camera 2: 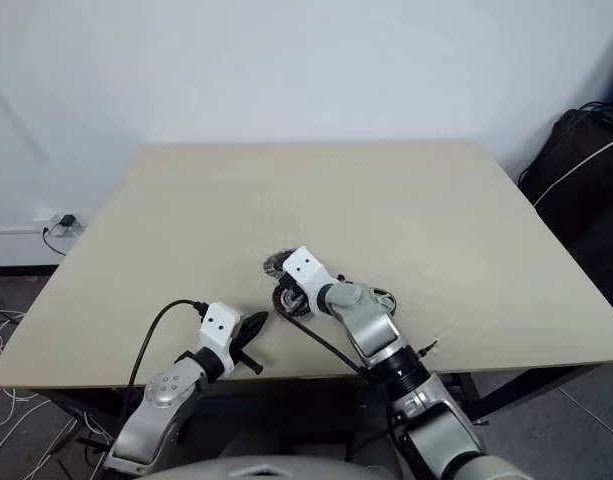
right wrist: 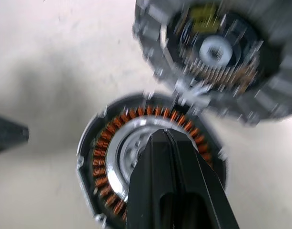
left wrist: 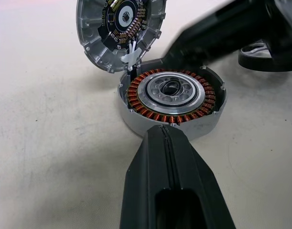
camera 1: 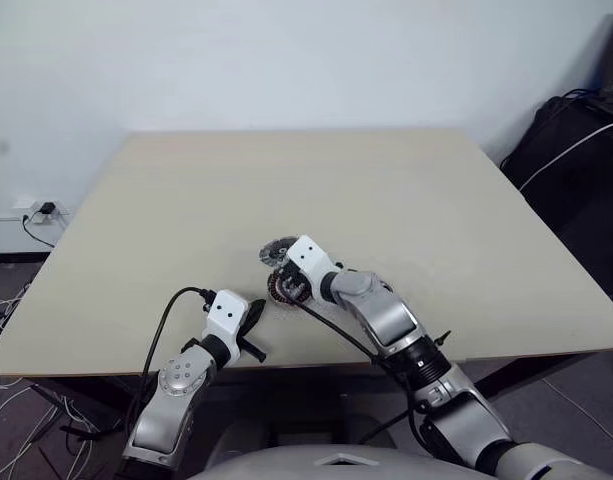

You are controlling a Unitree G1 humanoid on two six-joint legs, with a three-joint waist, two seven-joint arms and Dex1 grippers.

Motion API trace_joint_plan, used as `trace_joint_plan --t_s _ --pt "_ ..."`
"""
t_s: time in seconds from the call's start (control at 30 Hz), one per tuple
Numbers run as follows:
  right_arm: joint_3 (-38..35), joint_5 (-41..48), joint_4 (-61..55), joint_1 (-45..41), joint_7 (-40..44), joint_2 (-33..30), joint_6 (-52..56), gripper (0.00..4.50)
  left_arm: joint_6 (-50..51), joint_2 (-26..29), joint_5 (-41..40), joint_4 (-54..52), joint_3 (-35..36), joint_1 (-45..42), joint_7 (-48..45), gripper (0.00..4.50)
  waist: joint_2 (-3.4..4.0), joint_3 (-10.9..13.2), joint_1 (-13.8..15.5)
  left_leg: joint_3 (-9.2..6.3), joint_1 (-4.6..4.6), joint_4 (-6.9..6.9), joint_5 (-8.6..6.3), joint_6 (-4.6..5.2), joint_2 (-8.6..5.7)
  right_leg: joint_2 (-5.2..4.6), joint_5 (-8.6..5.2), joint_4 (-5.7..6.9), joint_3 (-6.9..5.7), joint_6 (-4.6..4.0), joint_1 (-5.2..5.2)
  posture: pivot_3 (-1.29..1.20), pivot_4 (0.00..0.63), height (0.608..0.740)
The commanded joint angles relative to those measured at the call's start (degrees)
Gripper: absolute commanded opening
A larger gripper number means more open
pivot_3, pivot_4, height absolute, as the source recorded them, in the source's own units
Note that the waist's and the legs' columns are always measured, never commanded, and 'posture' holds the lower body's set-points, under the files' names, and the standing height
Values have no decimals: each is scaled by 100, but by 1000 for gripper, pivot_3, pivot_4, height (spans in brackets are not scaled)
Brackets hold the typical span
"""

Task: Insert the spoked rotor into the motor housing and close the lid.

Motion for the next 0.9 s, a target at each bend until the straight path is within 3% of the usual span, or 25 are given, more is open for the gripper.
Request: trace_joint_plan --t_s 0.03,0.47,0.73,0.9 --pt "48 -23 -11 111 70 -132 -77 19 -51 -14 -67 -174 13 -56 -22 0 0 0 0 0 0 0 0 0 0 0 0 0 0 0 0 0 0 740" --pt "-71 38 -524 352 72 -239 -181 19 -65 -9 -57 -94 -2 -119 -62 0 19 -14 17 -3 1 0 3 8 1 -1 -2 -2 -5 -2 4 0 0 740" --pt "-845 403 -2039 949 128 -694 -41 19 -58 -13 -54 -174 23 -36 -20 0 16 -12 50 -6 -4 0 0 14 0 -4 -2 -9 -9 -1 4 0 0 740" --pt "-2090 800 -2904 1741 -145 -943 437 1227 -26 -10 -82 -212 16 48 -20 0 10 -8 109 -6 -4 0 -2 18 1 -11 -4 -12 -11 -2 6 0 0 740"
